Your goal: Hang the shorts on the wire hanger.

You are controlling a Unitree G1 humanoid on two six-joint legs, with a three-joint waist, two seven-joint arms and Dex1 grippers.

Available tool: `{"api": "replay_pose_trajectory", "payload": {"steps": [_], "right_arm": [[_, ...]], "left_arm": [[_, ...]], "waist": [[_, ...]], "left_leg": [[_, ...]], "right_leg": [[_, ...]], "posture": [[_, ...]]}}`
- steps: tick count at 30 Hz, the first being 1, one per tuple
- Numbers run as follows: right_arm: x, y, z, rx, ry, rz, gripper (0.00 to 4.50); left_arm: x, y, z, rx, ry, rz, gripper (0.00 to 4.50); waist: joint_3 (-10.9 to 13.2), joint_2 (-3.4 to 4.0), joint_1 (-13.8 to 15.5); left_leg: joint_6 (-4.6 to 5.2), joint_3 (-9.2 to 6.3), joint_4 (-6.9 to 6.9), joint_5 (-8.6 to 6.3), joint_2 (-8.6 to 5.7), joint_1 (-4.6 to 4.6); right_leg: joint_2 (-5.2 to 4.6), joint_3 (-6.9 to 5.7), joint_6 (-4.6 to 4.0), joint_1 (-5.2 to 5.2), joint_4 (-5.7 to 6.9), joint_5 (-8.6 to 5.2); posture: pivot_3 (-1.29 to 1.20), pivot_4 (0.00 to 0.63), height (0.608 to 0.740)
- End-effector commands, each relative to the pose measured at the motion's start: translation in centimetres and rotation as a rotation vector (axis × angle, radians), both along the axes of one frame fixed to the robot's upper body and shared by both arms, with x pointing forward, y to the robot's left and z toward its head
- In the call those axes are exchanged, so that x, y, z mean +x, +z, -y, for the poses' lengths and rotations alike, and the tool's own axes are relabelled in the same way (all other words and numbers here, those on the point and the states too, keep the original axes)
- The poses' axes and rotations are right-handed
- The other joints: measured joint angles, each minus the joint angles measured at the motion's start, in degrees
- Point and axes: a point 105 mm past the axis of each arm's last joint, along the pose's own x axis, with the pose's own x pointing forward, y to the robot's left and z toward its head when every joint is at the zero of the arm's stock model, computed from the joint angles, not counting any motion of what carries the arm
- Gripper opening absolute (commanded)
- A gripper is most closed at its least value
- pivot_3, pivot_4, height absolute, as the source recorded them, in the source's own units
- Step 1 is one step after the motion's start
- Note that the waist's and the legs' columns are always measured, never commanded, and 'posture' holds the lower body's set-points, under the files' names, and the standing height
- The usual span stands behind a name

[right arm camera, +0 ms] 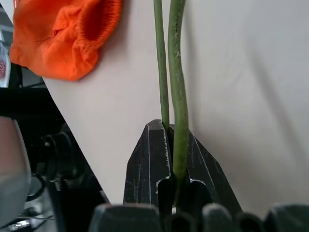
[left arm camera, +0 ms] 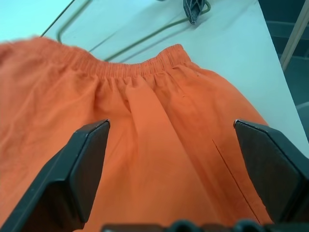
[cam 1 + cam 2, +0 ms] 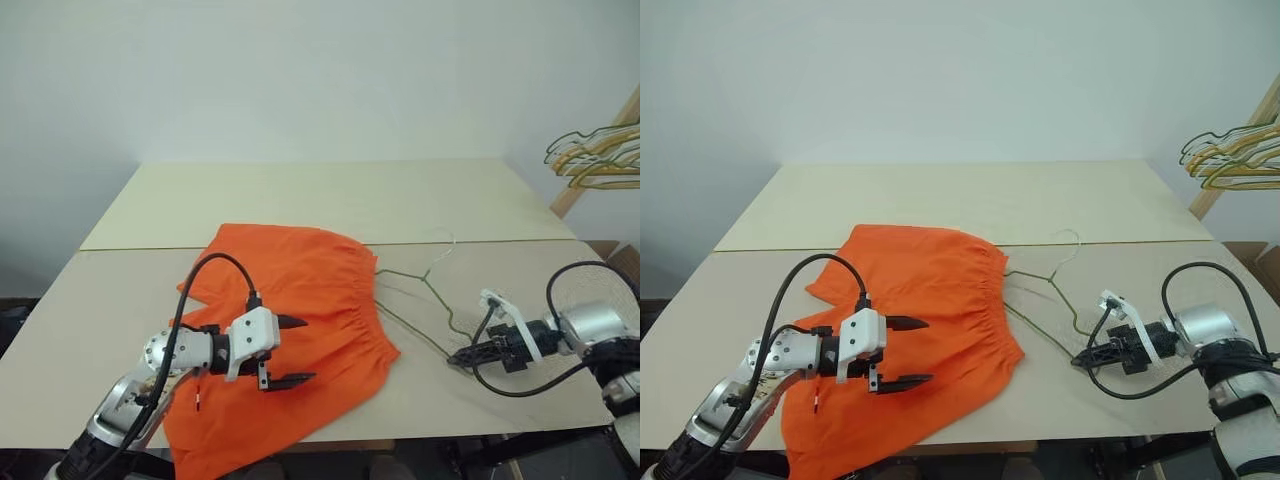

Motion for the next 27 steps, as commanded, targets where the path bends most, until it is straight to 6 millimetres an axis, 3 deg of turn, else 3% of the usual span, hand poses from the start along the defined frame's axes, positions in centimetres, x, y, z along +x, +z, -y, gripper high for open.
{"api": "replay_pose_trajectory", "payload": {"steps": [1, 13, 22, 27], "right_arm": [[-0.2, 1.8, -0.3, 0.080, -0.028, -0.058, 0.00], [-1.6, 4.0, 0.9, 0.177, -0.081, -0.107, 0.00], [-2.7, 3.5, 0.3, 0.211, -0.051, -0.158, 0.00], [-2.3, 3.3, 1.2, 0.204, -0.113, -0.155, 0.00]], "left_arm": [[-0.1, 0.5, 0.2, -0.004, -0.015, 0.034, 4.47], [-0.1, 0.4, 0.3, -0.001, -0.022, 0.032, 4.47], [-0.3, 0.3, 0.4, 0.001, -0.026, 0.028, 4.47], [-0.3, 0.2, 0.3, 0.003, -0.025, 0.028, 4.47]], "waist": [[0.00, 0.01, 0.00], [-0.04, 0.06, -0.23], [-0.04, 0.06, -0.04], [-0.04, 0.06, 0.06]], "left_leg": [[0.00, 0.00, 0.00, 0.00, 0.00, 0.00], [0.04, 0.00, 0.00, -0.02, 0.01, 0.02], [0.04, -0.01, 0.00, -0.03, 0.01, 0.00], [0.05, -0.01, 0.00, -0.03, 0.02, 0.01]], "right_leg": [[0.00, 0.00, 0.00, 0.00, 0.00, 0.00], [0.00, 0.01, 0.00, 0.00, 0.00, 0.00], [0.00, 0.01, 0.00, -0.01, 0.00, 0.00], [0.00, 0.01, 0.00, -0.01, 0.00, 0.00]], "posture": [[0.02, 0.000, 0.740], [0.01, 0.000, 0.740], [0.03, 0.000, 0.740], [0.02, 0.000, 0.740]]}}
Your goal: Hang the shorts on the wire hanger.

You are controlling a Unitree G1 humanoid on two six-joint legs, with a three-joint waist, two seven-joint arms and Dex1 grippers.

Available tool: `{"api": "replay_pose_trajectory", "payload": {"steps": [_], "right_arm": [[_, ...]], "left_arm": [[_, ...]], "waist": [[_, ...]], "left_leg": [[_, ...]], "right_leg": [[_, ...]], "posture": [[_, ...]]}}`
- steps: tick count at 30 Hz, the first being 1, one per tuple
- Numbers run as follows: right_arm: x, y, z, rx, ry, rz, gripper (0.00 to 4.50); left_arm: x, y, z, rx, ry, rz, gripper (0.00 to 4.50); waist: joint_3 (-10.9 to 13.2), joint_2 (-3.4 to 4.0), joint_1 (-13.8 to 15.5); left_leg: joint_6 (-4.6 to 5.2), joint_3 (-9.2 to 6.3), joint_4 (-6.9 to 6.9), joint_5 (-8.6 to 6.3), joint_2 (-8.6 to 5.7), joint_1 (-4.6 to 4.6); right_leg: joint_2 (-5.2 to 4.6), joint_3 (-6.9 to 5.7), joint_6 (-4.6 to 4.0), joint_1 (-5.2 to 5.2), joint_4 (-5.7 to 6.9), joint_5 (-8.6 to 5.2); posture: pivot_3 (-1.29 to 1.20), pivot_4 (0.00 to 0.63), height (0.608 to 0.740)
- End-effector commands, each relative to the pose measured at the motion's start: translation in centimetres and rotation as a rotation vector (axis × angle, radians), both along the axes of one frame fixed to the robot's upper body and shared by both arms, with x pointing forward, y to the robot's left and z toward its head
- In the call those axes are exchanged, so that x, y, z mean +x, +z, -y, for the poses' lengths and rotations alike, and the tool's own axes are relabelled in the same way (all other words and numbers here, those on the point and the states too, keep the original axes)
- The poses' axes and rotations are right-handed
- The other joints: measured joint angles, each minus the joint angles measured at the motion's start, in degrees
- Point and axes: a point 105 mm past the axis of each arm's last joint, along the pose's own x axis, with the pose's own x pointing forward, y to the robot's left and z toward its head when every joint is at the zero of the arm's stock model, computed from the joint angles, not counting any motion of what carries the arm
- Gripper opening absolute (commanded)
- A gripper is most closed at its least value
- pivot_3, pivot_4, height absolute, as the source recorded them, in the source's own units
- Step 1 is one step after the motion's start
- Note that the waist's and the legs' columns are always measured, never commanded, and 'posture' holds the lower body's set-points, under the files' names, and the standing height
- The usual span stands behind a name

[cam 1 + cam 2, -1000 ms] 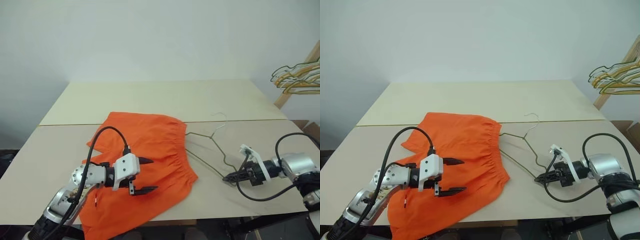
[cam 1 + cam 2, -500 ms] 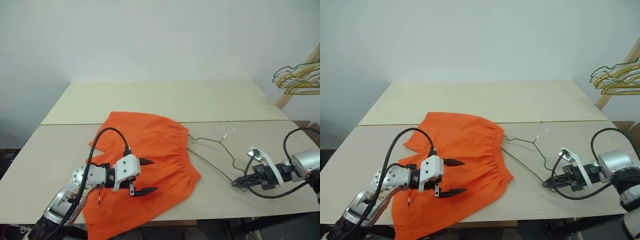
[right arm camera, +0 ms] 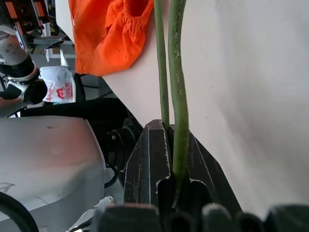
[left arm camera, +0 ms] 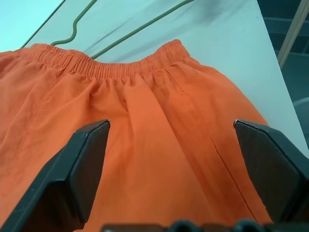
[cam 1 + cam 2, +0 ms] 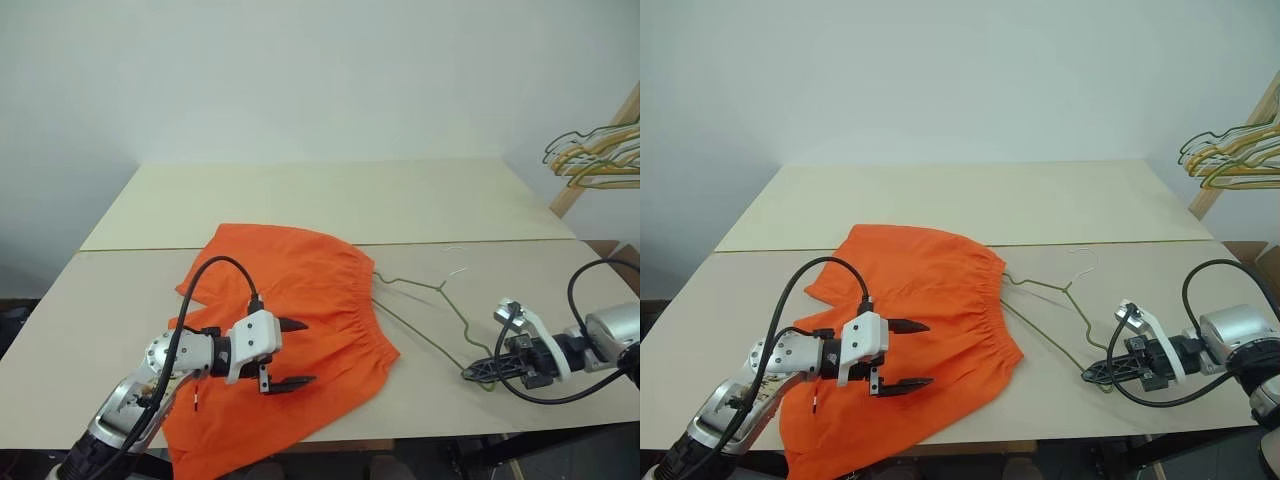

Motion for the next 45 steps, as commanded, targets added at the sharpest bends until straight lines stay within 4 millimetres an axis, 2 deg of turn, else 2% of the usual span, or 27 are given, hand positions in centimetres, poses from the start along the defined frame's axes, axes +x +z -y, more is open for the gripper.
{"api": "replay_pose_trajectory", "payload": {"steps": [1, 7, 14, 21, 27, 31, 37, 45], "right_arm": [[0.6, 1.2, 0.8, 0.047, -0.042, 0.034, 0.00], [0.5, 1.2, 1.2, 0.052, -0.069, 0.030, 0.00], [0.0, 1.5, 0.6, 0.108, -0.061, 0.030, 0.00], [-0.2, 1.6, 1.5, 0.106, -0.105, 0.031, 0.00], [-0.7, 2.0, 0.9, 0.145, -0.080, 0.030, 0.00], [-1.1, 1.7, 0.1, 0.148, -0.028, 0.017, 0.00], [-0.5, 0.9, -0.8, 0.149, -0.009, 0.013, 0.00], [1.7, 0.1, -2.2, 0.146, 0.011, 0.055, 0.00]], "left_arm": [[-0.2, 0.6, 0.2, -0.012, -0.020, 0.033, 4.47], [-0.1, 0.6, 0.3, -0.006, -0.028, 0.038, 4.47], [-0.1, 0.4, 0.3, -0.004, -0.033, 0.040, 4.47], [-0.2, 0.4, 0.3, -0.004, -0.034, 0.038, 4.47], [-0.1, 0.4, 0.4, -0.006, -0.036, 0.038, 4.47], [-0.1, 0.4, 0.4, -0.002, -0.038, 0.040, 4.47], [-0.1, 0.4, 0.3, 0.002, -0.035, 0.041, 4.47], [-0.1, 0.3, 0.3, 0.010, -0.030, 0.046, 4.47]], "waist": [[0.00, 0.00, 0.04], [0.00, 0.00, 0.05], [-0.01, 0.01, 0.04], [-0.01, 0.01, 0.10], [-0.02, 0.03, 0.19], [-0.02, 0.03, 0.19], [-0.03, 0.04, 0.20], [-0.06, 0.09, 0.31]], "left_leg": [[0.00, 0.00, 0.00, 0.00, 0.00, 0.00], [0.00, 0.00, 0.00, 0.00, 0.00, 0.00], [0.00, 0.00, 0.00, 0.00, 0.00, -0.01], [0.00, 0.00, 0.00, 0.00, 0.00, -0.01], [0.01, 0.01, 0.00, 0.00, 0.01, 0.01], [0.01, 0.00, 0.01, 0.00, 0.01, 0.00], [0.01, 0.01, 0.01, -0.01, 0.01, 0.00], [0.00, 0.00, 0.01, 0.00, 0.00, -0.01]], "right_leg": [[0.00, 0.00, 0.00, 0.00, 0.00, 0.00], [0.00, 0.00, 0.00, 0.00, 0.00, 0.00], [0.00, 0.00, 0.00, 0.00, 0.00, 0.00], [0.00, 0.00, 0.00, 0.00, 0.00, 0.00], [0.00, 0.00, 0.00, 0.00, 0.01, 0.00], [0.00, 0.00, 0.00, 0.00, 0.00, 0.00], [0.00, 0.01, 0.00, 0.00, 0.00, 0.00], [0.00, -0.01, 0.00, -0.01, 0.00, 0.00]], "posture": [[0.02, 0.000, 0.740], [0.02, 0.000, 0.740], [0.02, 0.000, 0.740], [0.01, 0.000, 0.740], [0.01, 0.000, 0.740], [0.01, 0.000, 0.740], [0.02, 0.000, 0.740], [0.03, 0.000, 0.740]]}}
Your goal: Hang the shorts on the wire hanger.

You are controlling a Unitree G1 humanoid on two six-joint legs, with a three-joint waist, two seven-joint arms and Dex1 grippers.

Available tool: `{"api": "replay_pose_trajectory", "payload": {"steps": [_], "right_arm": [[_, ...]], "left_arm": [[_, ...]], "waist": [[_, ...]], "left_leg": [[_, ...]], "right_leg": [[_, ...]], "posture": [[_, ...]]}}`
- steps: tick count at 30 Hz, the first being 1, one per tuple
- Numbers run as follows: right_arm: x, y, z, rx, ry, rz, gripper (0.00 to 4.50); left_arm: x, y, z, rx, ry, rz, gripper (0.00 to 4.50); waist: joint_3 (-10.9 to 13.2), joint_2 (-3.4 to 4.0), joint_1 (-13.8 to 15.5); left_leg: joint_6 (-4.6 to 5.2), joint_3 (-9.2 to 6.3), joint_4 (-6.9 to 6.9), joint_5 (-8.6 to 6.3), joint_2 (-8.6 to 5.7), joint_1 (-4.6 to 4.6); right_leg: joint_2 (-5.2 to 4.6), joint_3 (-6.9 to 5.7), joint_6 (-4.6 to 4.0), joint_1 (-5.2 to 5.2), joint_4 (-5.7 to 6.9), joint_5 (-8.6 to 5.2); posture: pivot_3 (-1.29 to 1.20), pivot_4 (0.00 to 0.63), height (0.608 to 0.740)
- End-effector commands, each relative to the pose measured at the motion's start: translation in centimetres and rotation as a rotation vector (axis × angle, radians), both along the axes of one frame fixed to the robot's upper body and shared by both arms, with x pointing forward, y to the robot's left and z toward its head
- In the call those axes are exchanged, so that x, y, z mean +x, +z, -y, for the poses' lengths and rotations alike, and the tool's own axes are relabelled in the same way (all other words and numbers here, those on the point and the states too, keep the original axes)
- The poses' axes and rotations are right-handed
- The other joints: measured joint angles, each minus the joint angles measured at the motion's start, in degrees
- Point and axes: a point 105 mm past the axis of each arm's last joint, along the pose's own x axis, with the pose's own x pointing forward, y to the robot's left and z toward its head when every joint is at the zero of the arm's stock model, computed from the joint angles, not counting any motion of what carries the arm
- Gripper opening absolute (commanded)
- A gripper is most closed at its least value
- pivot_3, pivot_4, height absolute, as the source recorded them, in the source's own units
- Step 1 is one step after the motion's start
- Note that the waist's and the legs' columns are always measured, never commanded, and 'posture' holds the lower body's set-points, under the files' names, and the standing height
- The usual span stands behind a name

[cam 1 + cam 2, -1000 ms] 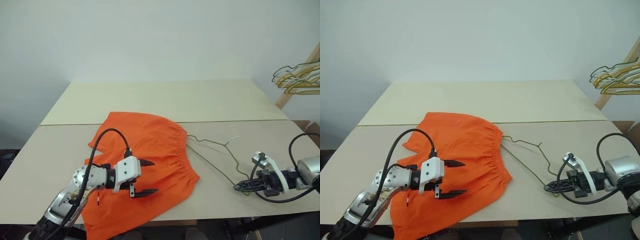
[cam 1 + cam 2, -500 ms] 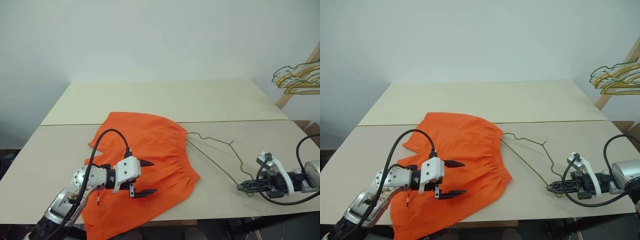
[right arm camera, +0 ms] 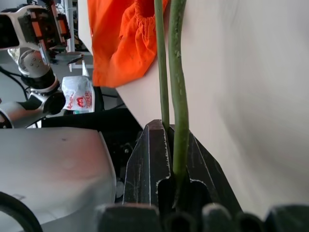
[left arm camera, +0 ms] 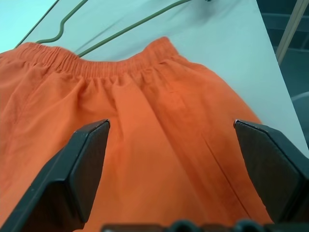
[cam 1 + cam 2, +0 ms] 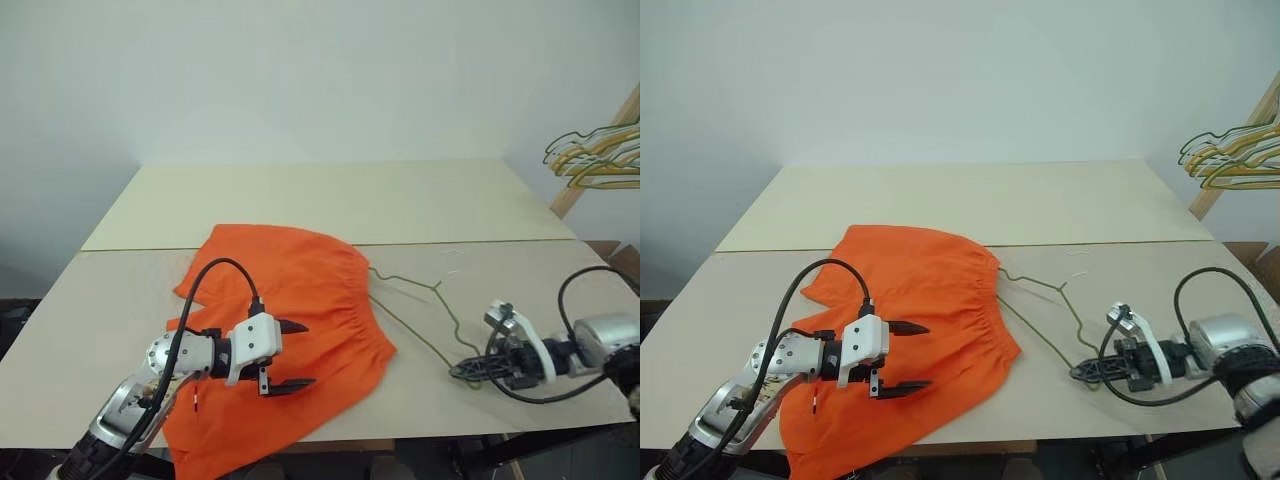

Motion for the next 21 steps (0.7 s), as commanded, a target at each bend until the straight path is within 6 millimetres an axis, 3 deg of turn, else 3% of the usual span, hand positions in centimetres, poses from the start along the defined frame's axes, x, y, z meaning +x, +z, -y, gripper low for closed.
{"api": "replay_pose_trajectory", "payload": {"steps": [1, 8, 15, 21], "right_arm": [[0.7, 1.4, -0.8, 0.061, 0.047, 0.058, 0.00], [-0.2, 0.9, -0.9, 0.041, 0.116, 0.060, 0.00], [-1.2, 0.4, 1.4, -0.021, 0.111, 0.096, 0.00], [-2.6, 1.2, 1.3, 0.020, 0.156, 0.108, 0.00]], "left_arm": [[0.0, 0.7, 0.3, -0.004, -0.017, 0.041, 4.47], [-0.1, 0.6, 0.0, 0.005, 0.000, 0.046, 4.47], [-0.3, 0.5, 0.0, 0.008, 0.006, 0.045, 4.47], [-0.4, 0.3, 0.1, 0.012, -0.001, 0.042, 4.47]], "waist": [[-0.01, 0.02, 0.17], [-0.03, 0.05, 0.90], [-0.03, 0.05, 1.28], [-0.06, 0.10, 1.47]], "left_leg": [[-0.01, 0.00, 0.00, 0.00, 0.00, -0.01], [-0.01, -0.01, 0.01, 0.00, 0.00, 0.01], [0.00, -0.01, 0.00, 0.00, 0.00, 0.00], [0.01, -0.01, 0.01, 0.00, 0.01, 0.01]], "right_leg": [[0.00, 0.00, 0.00, -0.01, 0.00, 0.00], [0.00, -0.02, 0.00, -0.01, 0.03, 0.00], [0.00, -0.02, 0.00, 0.00, 0.01, 0.00], [0.00, -0.03, 0.00, 0.00, 0.01, 0.00]], "posture": [[0.03, 0.000, 0.740], [0.06, 0.000, 0.740], [0.07, 0.000, 0.740], [0.05, 0.000, 0.740]]}}
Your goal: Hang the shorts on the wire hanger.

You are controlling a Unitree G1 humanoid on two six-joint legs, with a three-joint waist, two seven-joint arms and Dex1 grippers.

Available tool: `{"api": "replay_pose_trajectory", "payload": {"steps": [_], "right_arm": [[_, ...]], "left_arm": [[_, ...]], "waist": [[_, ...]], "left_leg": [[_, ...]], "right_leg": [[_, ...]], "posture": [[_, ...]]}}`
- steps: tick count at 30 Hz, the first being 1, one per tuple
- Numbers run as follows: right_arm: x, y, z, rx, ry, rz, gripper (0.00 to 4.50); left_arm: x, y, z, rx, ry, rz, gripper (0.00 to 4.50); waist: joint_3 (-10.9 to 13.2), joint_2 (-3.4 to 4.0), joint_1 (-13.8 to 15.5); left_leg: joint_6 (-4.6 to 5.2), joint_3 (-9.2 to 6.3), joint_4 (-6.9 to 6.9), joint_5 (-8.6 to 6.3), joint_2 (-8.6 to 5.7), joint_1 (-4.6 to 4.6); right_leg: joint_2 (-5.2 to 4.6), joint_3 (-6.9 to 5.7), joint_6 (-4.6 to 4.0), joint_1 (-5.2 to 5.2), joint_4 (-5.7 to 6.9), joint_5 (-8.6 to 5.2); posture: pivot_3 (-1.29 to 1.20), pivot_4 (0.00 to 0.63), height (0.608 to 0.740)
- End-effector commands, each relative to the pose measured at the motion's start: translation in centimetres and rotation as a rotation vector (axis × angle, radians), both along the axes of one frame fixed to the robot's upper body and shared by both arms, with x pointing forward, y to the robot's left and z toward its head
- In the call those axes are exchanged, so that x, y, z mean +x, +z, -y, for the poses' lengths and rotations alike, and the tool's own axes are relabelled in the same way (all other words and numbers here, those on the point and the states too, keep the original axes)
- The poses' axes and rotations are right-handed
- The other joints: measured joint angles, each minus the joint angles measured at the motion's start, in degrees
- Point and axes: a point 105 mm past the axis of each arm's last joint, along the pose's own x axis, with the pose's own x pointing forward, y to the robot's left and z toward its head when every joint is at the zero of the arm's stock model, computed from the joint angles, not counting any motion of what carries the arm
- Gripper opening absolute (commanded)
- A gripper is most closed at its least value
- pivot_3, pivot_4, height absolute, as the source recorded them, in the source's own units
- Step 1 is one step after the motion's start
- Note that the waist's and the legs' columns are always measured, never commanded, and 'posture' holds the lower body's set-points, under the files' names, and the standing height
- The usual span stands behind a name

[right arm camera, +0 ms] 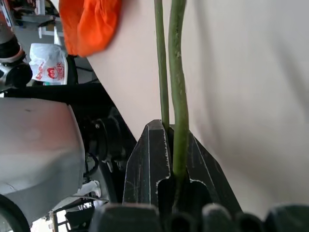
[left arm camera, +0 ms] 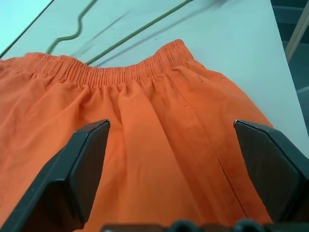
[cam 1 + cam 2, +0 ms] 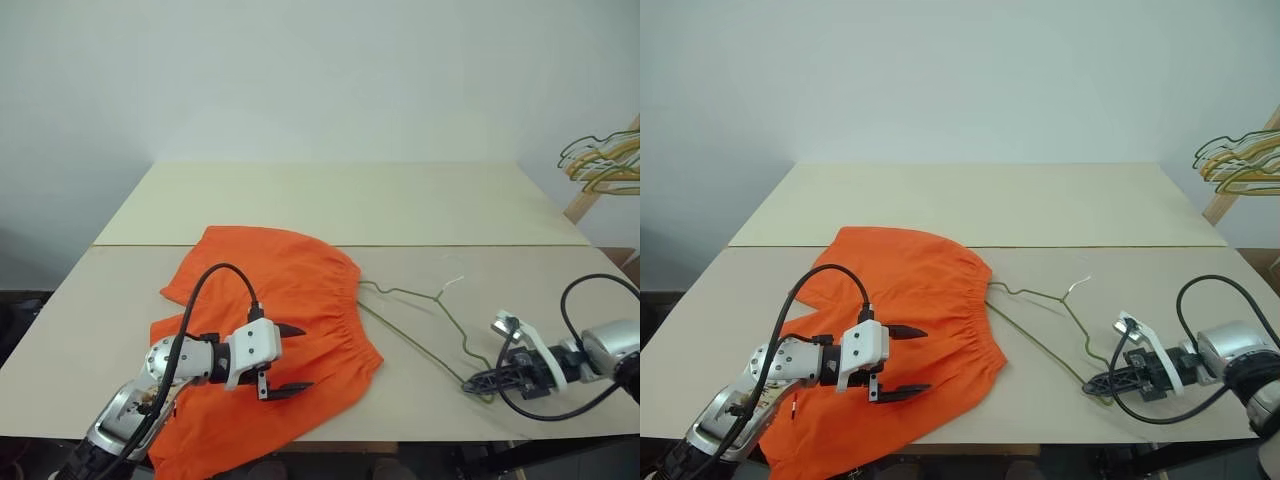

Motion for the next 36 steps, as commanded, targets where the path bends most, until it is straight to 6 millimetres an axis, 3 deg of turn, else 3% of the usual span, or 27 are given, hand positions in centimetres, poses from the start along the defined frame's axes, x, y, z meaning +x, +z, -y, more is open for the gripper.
{"api": "replay_pose_trajectory", "payload": {"steps": [1, 6, 15, 24, 29, 36], "right_arm": [[-0.1, 1.8, -1.2, 0.106, 0.056, 0.032, 0.00], [-0.1, 1.4, -2.5, 0.133, 0.094, 0.000, 0.00], [2.9, -0.2, -3.2, 0.075, 0.027, -0.019, 0.00], [2.7, 0.1, -4.8, 0.083, 0.141, -0.011, 0.00], [4.8, 0.7, -5.5, 0.110, 0.063, 0.001, 0.00], [5.1, 0.9, -6.7, 0.132, 0.079, -0.010, 0.00]], "left_arm": [[-0.1, 0.8, 0.4, -0.007, -0.023, 0.044, 4.47], [0.1, 0.9, 0.6, -0.008, -0.032, 0.047, 4.47], [0.2, 0.8, 0.5, -0.001, -0.034, 0.051, 4.47], [0.0, 0.7, 0.6, -0.006, -0.028, 0.051, 4.47], [0.0, 0.7, 0.5, -0.007, -0.020, 0.051, 4.47], [-0.1, 0.7, 0.6, -0.010, -0.017, 0.051, 4.47]], "waist": [[-0.02, 0.03, -0.38], [-0.03, 0.02, -0.60], [-0.33, -0.37, -0.67], [-0.41, -0.45, -0.63], [-0.42, -0.45, -0.80], [-0.42, -0.42, -0.61]], "left_leg": [[0.00, 0.02, 0.00, 0.00, 0.00, 0.02], [0.02, 0.01, 0.00, -0.01, 0.01, 0.04], [0.00, 0.00, 0.00, 0.00, 0.01, 0.07], [-0.01, -0.02, -0.01, 0.00, 0.03, 0.07], [-0.01, 0.00, 0.00, 0.00, 0.03, 0.08], [-0.02, -0.03, -0.01, 0.01, 0.03, 0.03]], "right_leg": [[0.00, 0.01, 0.00, 0.00, 0.00, 0.00], [0.01, 0.02, -0.01, 0.03, -0.02, 0.00], [0.02, -0.01, -0.04, 0.06, -0.02, 0.02], [0.02, -0.04, -0.04, 0.03, 0.02, 0.02], [0.04, -0.03, -0.05, 0.04, 0.03, 0.02], [0.04, -0.06, -0.06, -0.02, 0.05, 0.03]], "posture": [[0.05, 0.000, 0.740], [0.05, 0.000, 0.740], [0.06, 0.000, 0.740], [0.07, 0.000, 0.740], [0.07, 0.000, 0.740], [0.07, 0.000, 0.740]]}}
